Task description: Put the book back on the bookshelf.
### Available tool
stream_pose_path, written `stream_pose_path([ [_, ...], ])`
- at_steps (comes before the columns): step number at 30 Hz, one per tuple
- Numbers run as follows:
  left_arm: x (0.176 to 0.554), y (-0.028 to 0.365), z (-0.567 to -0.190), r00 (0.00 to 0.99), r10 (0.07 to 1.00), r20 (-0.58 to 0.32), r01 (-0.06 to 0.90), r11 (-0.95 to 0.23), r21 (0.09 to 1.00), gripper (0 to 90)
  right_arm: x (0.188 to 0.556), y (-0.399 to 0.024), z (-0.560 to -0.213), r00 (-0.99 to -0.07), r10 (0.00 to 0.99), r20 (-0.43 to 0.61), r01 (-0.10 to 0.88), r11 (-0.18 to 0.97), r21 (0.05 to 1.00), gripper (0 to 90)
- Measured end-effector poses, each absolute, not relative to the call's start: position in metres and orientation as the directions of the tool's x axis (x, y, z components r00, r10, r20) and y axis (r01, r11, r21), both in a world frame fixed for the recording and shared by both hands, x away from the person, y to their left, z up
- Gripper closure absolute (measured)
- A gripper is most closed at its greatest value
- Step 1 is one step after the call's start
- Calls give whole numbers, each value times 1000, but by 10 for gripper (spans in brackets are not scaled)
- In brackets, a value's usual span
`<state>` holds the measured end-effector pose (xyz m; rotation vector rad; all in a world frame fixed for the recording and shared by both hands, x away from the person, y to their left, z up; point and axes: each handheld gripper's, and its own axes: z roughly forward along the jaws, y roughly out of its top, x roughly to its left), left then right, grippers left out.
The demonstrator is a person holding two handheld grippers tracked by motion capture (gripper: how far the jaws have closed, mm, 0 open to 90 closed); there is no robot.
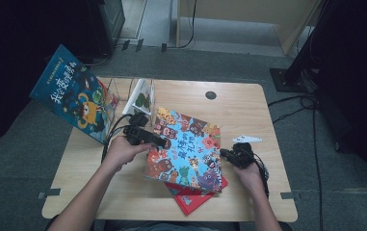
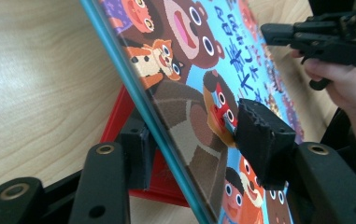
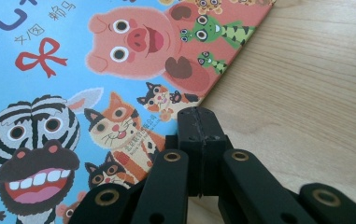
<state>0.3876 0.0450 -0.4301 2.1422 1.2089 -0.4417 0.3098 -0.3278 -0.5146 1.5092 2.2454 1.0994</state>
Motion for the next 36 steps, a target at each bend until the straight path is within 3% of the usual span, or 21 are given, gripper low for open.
stream_pose_path([
  [20, 403, 36, -381, 534, 626, -568, 843, -442, 307, 605, 316, -301, -510, -543, 803, 246, 660, 228, 716, 900],
  [25, 408, 37, -374, 524, 593, -611, 848, -429, 311, 673, 314, -289, -506, -569, 799, 196, 624, 264, 735, 900],
  [29, 409, 34, -368, 541, 563, -625, 835, -448, 320, 718, 313, -287, -503, -606, 748, 270, 598, 205, 775, 900],
  [32, 413, 31, -365, 536, 563, -629, 836, -460, 300, 726, 310, -281, -499, -620, 766, 169, 553, 274, 787, 872],
  [36, 417, 33, -358, 533, 577, -619, 836, -473, 278, 745, 310, -291, -500, -600, 785, 155, 582, 296, 757, 851],
])
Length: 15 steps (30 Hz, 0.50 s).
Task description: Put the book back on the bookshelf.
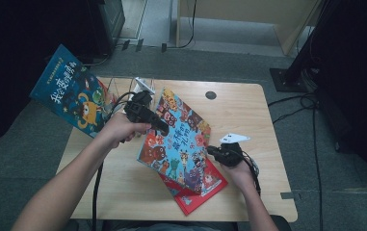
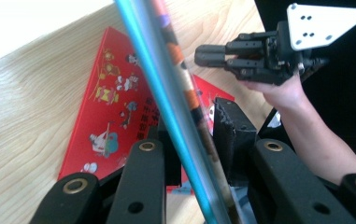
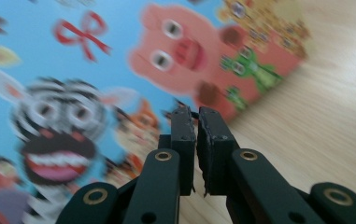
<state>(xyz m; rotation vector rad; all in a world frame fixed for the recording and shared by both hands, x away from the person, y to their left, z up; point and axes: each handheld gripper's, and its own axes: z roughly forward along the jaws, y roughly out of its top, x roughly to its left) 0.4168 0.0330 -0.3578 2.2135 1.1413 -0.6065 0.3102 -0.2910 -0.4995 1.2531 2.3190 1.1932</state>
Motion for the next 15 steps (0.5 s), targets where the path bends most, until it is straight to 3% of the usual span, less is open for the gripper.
stream_pose_path([
  [6, 415, 38, -339, 553, 614, -564, 825, -496, 269, 759, 313, -294, -504, -603, 752, 266, 628, 241, 740, 895],
  [15, 416, 45, -334, 542, 632, -554, 832, -496, 248, 770, 315, -274, -510, -649, 722, 240, 611, 306, 731, 900],
])
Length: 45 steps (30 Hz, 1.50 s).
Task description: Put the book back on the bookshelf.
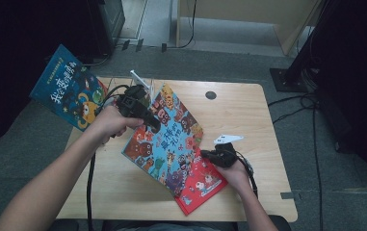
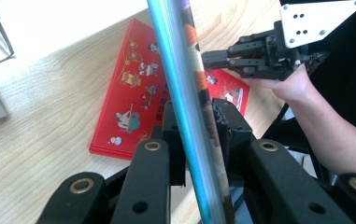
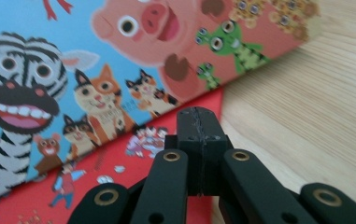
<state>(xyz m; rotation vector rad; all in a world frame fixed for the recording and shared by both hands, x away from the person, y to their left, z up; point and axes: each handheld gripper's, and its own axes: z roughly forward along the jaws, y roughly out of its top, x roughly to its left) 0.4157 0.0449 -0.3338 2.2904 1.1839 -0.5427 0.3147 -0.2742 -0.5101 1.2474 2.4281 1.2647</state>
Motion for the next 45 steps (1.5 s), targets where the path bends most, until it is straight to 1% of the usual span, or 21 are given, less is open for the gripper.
stream_pose_path([
  [6, 416, 38, -337, 541, 629, -558, 831, -503, 239, 764, 315, -266, -513, -665, 705, 244, 601, 313, 735, 900],
  [14, 416, 30, -340, 540, 638, -549, 829, -517, 213, 755, 314, -263, -512, -662, 713, 229, 598, 319, 735, 900],
  [17, 417, 28, -339, 543, 632, -553, 827, -518, 221, 772, 314, -263, -511, -670, 711, 213, 587, 332, 739, 900],
  [18, 416, 27, -336, 550, 634, -543, 824, -517, 232, 776, 314, -263, -511, -673, 709, 211, 585, 335, 739, 878],
  [20, 414, 28, -331, 549, 643, -534, 825, -519, 224, 785, 314, -265, -510, -678, 711, 185, 572, 353, 740, 848],
  [22, 412, 31, -326, 548, 650, -526, 825, -524, 212, 796, 313, -272, -505, -654, 742, 151, 562, 342, 753, 803],
  [23, 411, 34, -323, 547, 654, -522, 825, -526, 205, 803, 314, -276, -504, -645, 751, 143, 558, 335, 759, 797],
  [24, 409, 36, -318, 548, 658, -516, 826, -524, 209, 810, 314, -280, -503, -632, 762, 142, 558, 320, 765, 790],
  [26, 405, 39, -309, 581, 660, -476, 806, -549, 222, 811, 315, -287, -501, -608, 777, 165, 573, 285, 768, 782],
  [27, 402, 39, -305, 597, 670, -442, 795, -569, 212, 810, 315, -288, -501, -607, 777, 169, 576, 283, 767, 778],
  [32, 392, 45, -297, 616, 678, -401, 783, -584, 215, 814, 314, -284, -502, -618, 769, 161, 570, 297, 766, 761],
  [35, 384, 55, -293, 621, 673, -402, 781, -575, 244, 815, 314, -284, -501, -621, 766, 164, 565, 293, 771, 761],
  [39, 378, 74, -289, 587, 685, -432, 808, -528, 261, 817, 315, -283, -502, -623, 766, 155, 558, 297, 775, 756],
  [42, 374, 85, -286, 574, 694, -434, 818, -506, 273, 816, 318, -281, -501, -625, 762, 168, 579, 308, 755, 750],
  [45, 367, 102, -280, 562, 706, -431, 827, -484, 287, 816, 321, -279, -500, -632, 755, 172, 572, 305, 762, 742],
])
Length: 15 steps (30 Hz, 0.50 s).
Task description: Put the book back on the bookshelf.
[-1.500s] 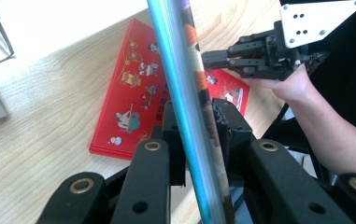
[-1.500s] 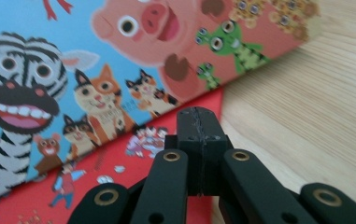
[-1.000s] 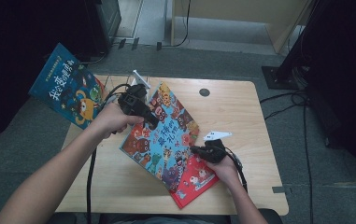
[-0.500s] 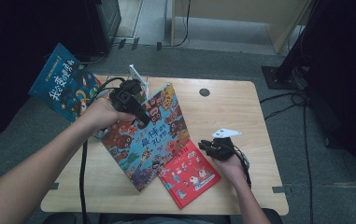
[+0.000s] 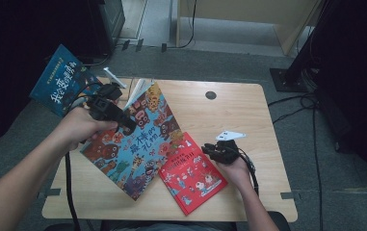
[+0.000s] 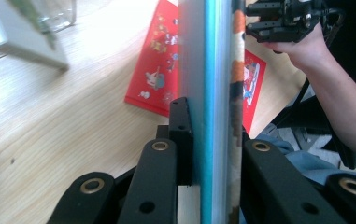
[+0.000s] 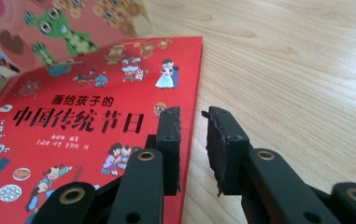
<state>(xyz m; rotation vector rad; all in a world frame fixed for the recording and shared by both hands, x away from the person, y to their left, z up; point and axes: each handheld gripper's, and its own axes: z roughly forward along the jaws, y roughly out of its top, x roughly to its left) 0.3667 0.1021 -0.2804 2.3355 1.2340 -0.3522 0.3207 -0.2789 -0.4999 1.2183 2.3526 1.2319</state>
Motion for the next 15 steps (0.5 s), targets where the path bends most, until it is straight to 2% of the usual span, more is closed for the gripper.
stream_pose_path([
  [10, 345, 155, -267, 484, 743, -462, 873, -367, 322, 815, 325, -264, -505, -683, 719, 125, 533, 373, 760, 688],
  [15, 334, 175, -264, 452, 772, -447, 885, -325, 334, 815, 327, -258, -508, -692, 710, 131, 537, 385, 751, 680],
])
